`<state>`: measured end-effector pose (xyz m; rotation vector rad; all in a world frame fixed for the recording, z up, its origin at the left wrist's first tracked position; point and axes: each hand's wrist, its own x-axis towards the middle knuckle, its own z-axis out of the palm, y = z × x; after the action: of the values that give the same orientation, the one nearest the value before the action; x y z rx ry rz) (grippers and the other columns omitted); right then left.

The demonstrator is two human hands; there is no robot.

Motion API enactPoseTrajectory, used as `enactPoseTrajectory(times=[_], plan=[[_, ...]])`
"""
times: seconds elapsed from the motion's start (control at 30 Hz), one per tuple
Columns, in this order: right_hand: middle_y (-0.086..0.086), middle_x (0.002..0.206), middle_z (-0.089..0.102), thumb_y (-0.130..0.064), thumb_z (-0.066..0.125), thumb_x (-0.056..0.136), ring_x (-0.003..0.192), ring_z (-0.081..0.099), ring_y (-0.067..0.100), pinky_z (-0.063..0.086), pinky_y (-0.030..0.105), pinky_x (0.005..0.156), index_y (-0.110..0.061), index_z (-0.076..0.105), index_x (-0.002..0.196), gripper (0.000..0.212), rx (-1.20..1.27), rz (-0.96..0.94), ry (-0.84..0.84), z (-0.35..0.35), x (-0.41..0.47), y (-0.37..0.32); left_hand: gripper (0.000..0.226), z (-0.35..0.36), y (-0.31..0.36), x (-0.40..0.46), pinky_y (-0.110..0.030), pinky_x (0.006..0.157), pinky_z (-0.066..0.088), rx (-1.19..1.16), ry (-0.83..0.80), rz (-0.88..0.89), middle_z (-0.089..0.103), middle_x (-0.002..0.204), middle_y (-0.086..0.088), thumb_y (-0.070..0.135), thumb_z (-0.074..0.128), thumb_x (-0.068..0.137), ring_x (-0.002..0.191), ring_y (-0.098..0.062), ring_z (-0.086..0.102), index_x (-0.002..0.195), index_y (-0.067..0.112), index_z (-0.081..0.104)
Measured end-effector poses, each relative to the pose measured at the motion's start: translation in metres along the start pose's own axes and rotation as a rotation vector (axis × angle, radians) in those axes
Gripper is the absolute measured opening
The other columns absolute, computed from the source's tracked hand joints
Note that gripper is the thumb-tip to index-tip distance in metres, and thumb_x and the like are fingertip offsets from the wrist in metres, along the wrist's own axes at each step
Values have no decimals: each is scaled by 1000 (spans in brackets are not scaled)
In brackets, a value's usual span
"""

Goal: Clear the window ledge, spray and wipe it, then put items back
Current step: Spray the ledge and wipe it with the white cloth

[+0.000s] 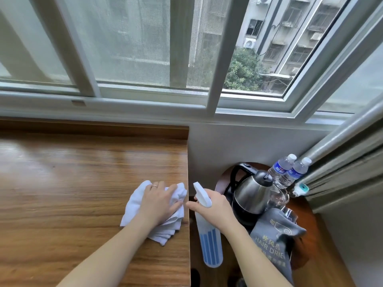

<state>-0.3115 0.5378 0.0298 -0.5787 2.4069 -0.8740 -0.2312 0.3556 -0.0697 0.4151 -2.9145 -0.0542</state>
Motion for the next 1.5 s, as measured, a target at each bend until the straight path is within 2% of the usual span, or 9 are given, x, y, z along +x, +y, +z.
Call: enactPoseTrajectory(times=[0.1, 0.3, 0.53, 0.73, 0.87, 1.0, 1.1, 1.23, 1.5], plan=[[-4, 72, 56, -63, 70, 73, 65, 48, 7, 44, 31, 64, -12, 58, 85, 53, -28, -12, -14, 2, 2, 2, 49, -1, 5, -19, -37, 62, 42, -1, 14, -17, 58, 75, -6, 64, 49, 78, 66, -28, 57, 100, 24, 68], [-8, 71, 57, -62, 69, 76, 66, 49, 6, 41, 26, 63, -16, 59, 84, 48, -57, -58, -38, 2, 1, 1, 46, -3, 9, -35, -36, 63, 41, -15, 44, -31, 55, 74, -4, 65, 55, 77, 66, -27, 56, 98, 26, 66], [0, 81, 65, -60, 70, 78, 76, 59, 14, 45, 28, 66, -17, 59, 85, 44, -68, -59, -45, 5, -10, 10, 47, -2, 1, -13, -36, 62, 38, 0, 47, -14, 56, 74, -5, 66, 49, 79, 69, -29, 57, 95, 24, 65], [3, 81, 63, -56, 72, 78, 64, 46, 4, 37, 18, 58, -14, 57, 84, 46, -12, -9, 6, 17, -28, 18, 51, -2, -4, 14, -38, 65, 42, 41, -20, -72, 63, 82, -9, 65, 41, 80, 73, -32, 61, 100, 25, 66], [1, 80, 64, -53, 73, 80, 68, 49, 6, 40, 22, 63, -14, 60, 87, 42, 57, 9, 27, 23, -40, 18, 52, -1, -3, 11, -38, 65, 42, 56, -38, -76, 62, 81, -12, 64, 41, 80, 73, -34, 60, 101, 23, 66], [4, 77, 62, -52, 73, 77, 67, 49, 8, 43, 27, 64, -11, 59, 85, 44, 107, 38, 50, 31, -50, 15, 50, -2, 0, -6, -39, 65, 40, 23, -28, -37, 61, 78, -13, 61, 45, 79, 68, -34, 58, 102, 23, 67], [-4, 70, 55, -52, 73, 76, 64, 47, 6, 42, 26, 62, -11, 57, 82, 44, 94, 59, 68, 35, -55, 15, 47, -4, 5, -28, -38, 63, 40, -4, -7, 22, 57, 75, -11, 59, 49, 78, 67, -32, 56, 101, 22, 66], [2, 76, 62, -57, 72, 74, 65, 51, 6, 44, 25, 62, -17, 59, 82, 42, 87, 64, 66, 36, -59, 17, 45, -11, 12, -61, -37, 63, 42, -17, 9, 64, 57, 75, -9, 60, 56, 77, 68, -29, 56, 101, 23, 65], [-7, 69, 56, -51, 73, 79, 63, 49, 5, 43, 23, 62, -19, 60, 81, 35, 83, 1, 13, 33, -62, 20, 48, -17, 26, -90, -37, 67, 48, 30, -39, 42, 65, 86, -7, 65, 49, 84, 77, -25, 62, 110, 27, 63]])
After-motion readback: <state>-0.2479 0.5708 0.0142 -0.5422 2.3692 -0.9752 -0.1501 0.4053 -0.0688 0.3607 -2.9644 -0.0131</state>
